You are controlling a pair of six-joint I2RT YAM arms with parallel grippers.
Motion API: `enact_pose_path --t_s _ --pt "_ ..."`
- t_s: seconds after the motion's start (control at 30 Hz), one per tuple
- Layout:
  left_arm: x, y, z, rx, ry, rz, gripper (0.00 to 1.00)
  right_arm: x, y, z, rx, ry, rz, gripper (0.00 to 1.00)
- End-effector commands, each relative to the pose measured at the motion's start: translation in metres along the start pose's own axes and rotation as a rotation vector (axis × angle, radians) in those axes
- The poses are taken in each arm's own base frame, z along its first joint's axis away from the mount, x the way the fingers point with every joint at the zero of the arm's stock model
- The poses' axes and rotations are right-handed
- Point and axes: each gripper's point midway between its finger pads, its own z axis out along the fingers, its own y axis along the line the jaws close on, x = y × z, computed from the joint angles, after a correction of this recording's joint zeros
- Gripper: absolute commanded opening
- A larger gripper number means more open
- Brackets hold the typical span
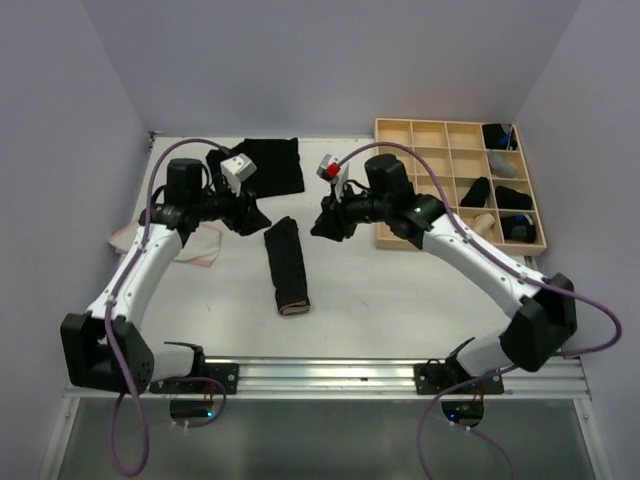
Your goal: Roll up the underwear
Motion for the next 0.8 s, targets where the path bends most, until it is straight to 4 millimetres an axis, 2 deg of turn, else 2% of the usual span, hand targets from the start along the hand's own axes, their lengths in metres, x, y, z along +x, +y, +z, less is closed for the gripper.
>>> enact_pose_path --t_s 0.0,0.03,0.07,0.1,0.13,0.2,0.23,0.27,0.3,0.33,0.37,0.4,0.43,0.47,0.53,0.57,0.6,0.63,0.67,0.7,0.73,0.77 --pt "-0.021 -0.003 -0.036 -0.133 -0.084 0.169 0.62 0.022 -0.012 -0.053 0.183 0.152 -0.284 0.36" --pt "-0.024 0.000 -0.043 -0.186 -0.095 0.177 0.64 0.024 -0.014 -0.060 0.206 0.171 -0.310 0.37" --pt "-0.026 0.001 -0.048 -0.222 -0.111 0.182 0.69 0.036 -0.030 -0.072 0.286 0.244 -0.366 0.38" --pt "-0.027 0.004 -0.055 -0.276 -0.125 0.168 0.94 0.040 -0.039 -0.078 0.330 0.269 -0.379 0.38" --pt "-0.021 0.009 -0.055 -0.306 -0.118 0.145 1.00 0.053 -0.050 -0.081 0.365 0.303 -0.376 0.37" --pt "-0.018 0.025 -0.055 -0.388 -0.119 0.082 1.00 0.063 -0.070 -0.087 0.399 0.336 -0.382 0.33" --pt "-0.019 0.034 -0.057 -0.425 -0.104 0.099 1.00 0.070 -0.074 -0.083 0.385 0.359 -0.386 0.33" --pt "-0.014 0.041 -0.056 -0.446 -0.072 0.090 1.00 0.079 -0.076 -0.085 0.354 0.397 -0.402 0.46" --pt "-0.004 0.049 -0.050 -0.439 -0.029 0.109 1.00 0.079 -0.073 -0.084 0.302 0.386 -0.399 0.68" --pt "-0.001 0.026 -0.038 -0.260 -0.029 0.144 1.00 0.076 -0.064 -0.076 0.238 0.347 -0.349 0.86" --pt "0.007 0.020 -0.035 -0.196 -0.028 0.129 1.00 0.073 -0.064 -0.073 0.232 0.338 -0.338 0.95" --pt "0.006 0.008 -0.035 -0.150 -0.056 0.106 1.00 0.071 -0.056 -0.070 0.182 0.333 -0.334 0.92" --pt "0.004 -0.008 -0.032 -0.080 -0.090 0.104 0.93 0.066 -0.049 -0.065 0.138 0.307 -0.322 0.88" --pt "0.009 -0.013 -0.028 -0.066 -0.113 0.106 0.87 0.056 -0.040 -0.060 0.118 0.261 -0.252 0.77" --pt "0.007 -0.039 -0.024 -0.031 -0.152 0.098 0.67 0.038 -0.030 -0.047 0.079 0.178 -0.189 0.74" --pt "0.006 -0.048 -0.018 0.000 -0.175 0.099 0.58 0.032 -0.015 -0.036 0.019 0.160 -0.098 0.63" --pt "0.019 -0.064 -0.010 0.071 -0.151 0.032 0.41 0.024 -0.010 -0.029 -0.011 0.129 -0.063 0.56" --pt "0.027 -0.067 -0.005 0.096 -0.132 -0.001 0.33 0.023 0.000 -0.023 -0.045 0.107 0.088 0.51" --pt "0.033 -0.069 0.000 0.117 -0.112 -0.040 0.23 0.003 0.007 -0.012 -0.105 0.015 0.117 0.43" --pt "0.049 -0.069 0.010 0.158 -0.057 -0.126 0.08 0.002 0.010 -0.003 -0.133 -0.007 0.187 0.36" --pt "0.057 -0.069 0.015 0.177 -0.029 -0.160 0.04 0.001 0.015 0.005 -0.151 -0.021 0.353 0.29" --pt "0.061 -0.069 0.020 0.197 -0.015 -0.186 0.03 0.011 0.023 0.016 -0.187 -0.011 0.411 0.22"
